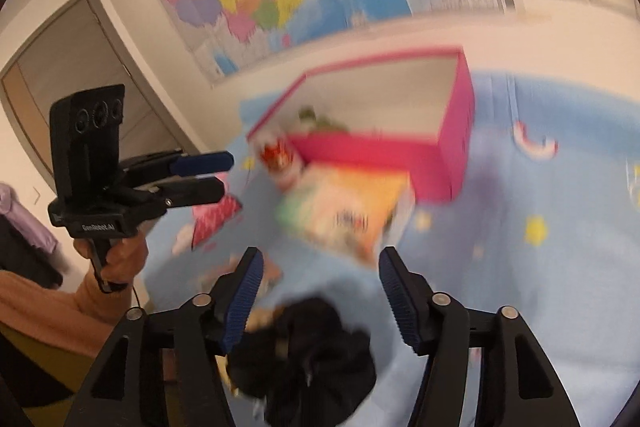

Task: Organize soft objects
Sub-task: 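Grasp the black scrunchie with the right gripper and lift it, then carry the black scrunchie into the pink box and release it, then grasp the beige teddy bear with the right gripper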

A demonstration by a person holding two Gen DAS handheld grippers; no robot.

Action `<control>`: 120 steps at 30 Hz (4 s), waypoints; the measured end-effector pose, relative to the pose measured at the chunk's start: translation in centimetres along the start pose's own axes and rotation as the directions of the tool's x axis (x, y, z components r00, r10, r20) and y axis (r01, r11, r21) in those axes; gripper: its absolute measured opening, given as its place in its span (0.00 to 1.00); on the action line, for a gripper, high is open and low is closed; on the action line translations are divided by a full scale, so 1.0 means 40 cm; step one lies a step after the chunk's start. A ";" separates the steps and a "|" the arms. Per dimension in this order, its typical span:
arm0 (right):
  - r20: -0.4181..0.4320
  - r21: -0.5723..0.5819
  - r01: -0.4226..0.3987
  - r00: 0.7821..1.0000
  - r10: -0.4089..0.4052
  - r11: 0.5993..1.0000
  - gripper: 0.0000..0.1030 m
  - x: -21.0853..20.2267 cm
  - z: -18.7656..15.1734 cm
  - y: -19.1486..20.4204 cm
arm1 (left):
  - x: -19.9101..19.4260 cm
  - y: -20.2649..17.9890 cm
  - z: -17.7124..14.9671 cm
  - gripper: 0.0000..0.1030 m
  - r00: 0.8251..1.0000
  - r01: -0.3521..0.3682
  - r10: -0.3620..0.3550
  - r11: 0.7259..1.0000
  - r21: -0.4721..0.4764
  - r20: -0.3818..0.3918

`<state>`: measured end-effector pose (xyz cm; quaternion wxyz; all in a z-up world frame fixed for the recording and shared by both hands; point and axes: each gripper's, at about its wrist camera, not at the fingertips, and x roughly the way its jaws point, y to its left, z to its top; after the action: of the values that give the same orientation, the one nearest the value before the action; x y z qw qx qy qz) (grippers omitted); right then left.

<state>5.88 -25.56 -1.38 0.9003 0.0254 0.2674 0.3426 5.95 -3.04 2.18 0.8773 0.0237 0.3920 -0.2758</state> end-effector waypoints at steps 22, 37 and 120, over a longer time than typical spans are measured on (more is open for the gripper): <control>-0.098 0.077 -0.034 0.994 0.041 0.996 0.20 0.067 -0.116 -0.025 | 0.107 -0.061 -0.134 0.53 0.954 0.225 -0.240 0.969 -0.104 -0.180; 0.047 -0.068 -0.027 0.998 0.031 0.997 0.16 -0.021 0.001 0.074 | 0.135 -0.091 -0.070 0.63 0.937 0.307 -0.319 0.946 -0.102 -0.144; -0.141 0.202 -0.157 0.972 0.187 0.967 0.56 0.107 -0.141 -0.094 | 0.095 -0.046 -0.201 0.59 0.931 0.193 -0.239 0.964 -0.185 -0.275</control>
<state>7.99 -26.49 -9.04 0.8363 0.1066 0.3665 0.3935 1.66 -4.28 -5.73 0.7723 -0.0470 0.5389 -0.3330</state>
